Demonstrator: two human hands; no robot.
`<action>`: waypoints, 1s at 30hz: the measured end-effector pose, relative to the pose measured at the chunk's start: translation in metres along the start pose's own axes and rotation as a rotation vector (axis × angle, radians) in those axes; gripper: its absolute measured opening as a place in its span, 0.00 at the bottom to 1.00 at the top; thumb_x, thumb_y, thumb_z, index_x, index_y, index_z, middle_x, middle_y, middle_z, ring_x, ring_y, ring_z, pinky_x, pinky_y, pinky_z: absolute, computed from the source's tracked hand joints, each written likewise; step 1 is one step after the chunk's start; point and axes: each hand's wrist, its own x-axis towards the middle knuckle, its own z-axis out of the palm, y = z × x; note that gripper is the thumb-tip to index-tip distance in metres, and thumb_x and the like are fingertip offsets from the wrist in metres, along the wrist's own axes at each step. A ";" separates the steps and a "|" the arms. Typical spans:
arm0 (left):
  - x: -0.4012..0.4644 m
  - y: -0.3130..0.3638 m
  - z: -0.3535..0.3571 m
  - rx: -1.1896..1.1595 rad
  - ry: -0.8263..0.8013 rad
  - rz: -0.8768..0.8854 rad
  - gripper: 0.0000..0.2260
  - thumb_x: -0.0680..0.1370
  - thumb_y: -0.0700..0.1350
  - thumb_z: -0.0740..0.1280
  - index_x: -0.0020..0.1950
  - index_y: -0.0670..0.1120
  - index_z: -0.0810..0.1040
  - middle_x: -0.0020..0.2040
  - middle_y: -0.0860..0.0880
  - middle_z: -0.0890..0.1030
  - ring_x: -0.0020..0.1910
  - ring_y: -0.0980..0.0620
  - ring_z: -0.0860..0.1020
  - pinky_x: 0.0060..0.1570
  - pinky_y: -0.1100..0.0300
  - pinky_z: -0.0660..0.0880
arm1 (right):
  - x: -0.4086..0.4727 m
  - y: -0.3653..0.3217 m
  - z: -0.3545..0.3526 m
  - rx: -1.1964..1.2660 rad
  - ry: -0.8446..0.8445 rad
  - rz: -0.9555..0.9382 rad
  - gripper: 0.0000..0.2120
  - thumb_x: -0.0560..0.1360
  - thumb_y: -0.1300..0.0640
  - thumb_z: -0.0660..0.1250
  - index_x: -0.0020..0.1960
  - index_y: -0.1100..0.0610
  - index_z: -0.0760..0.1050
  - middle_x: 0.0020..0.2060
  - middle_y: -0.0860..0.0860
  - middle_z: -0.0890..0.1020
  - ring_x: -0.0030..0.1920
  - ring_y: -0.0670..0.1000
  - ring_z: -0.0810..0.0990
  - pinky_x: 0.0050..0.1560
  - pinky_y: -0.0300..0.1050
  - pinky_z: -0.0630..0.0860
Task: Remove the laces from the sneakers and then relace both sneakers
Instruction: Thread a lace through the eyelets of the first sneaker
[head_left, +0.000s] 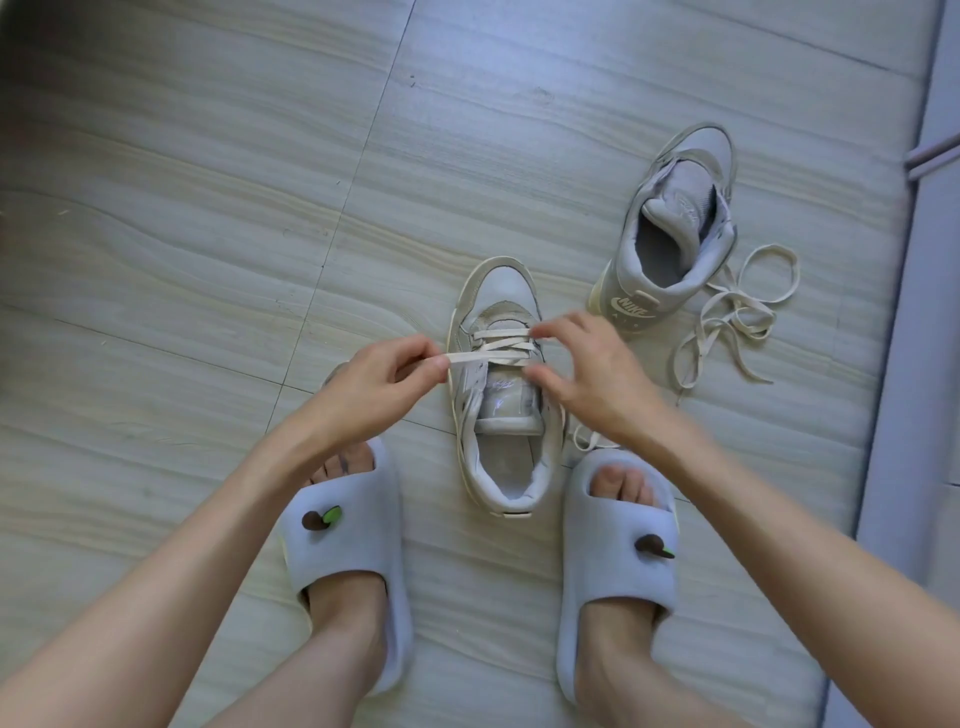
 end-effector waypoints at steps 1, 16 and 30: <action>-0.001 0.006 0.001 -0.021 -0.024 0.026 0.11 0.72 0.54 0.60 0.40 0.47 0.74 0.30 0.54 0.71 0.32 0.55 0.68 0.37 0.57 0.67 | 0.003 -0.007 0.005 -0.047 -0.011 -0.053 0.19 0.73 0.51 0.69 0.62 0.55 0.74 0.57 0.53 0.75 0.61 0.53 0.70 0.61 0.46 0.64; -0.006 0.009 0.013 0.108 0.141 0.224 0.06 0.75 0.51 0.63 0.47 0.50 0.70 0.27 0.55 0.68 0.27 0.55 0.66 0.31 0.59 0.66 | 0.008 -0.057 -0.002 0.390 0.272 -0.178 0.09 0.76 0.65 0.58 0.50 0.61 0.76 0.33 0.46 0.76 0.37 0.55 0.79 0.41 0.48 0.73; 0.001 -0.003 0.023 0.611 0.309 0.214 0.09 0.81 0.45 0.51 0.48 0.43 0.69 0.40 0.49 0.70 0.39 0.42 0.71 0.35 0.54 0.61 | 0.018 -0.011 -0.029 1.087 0.476 0.329 0.13 0.80 0.62 0.56 0.39 0.57 0.74 0.19 0.45 0.63 0.22 0.46 0.61 0.26 0.39 0.63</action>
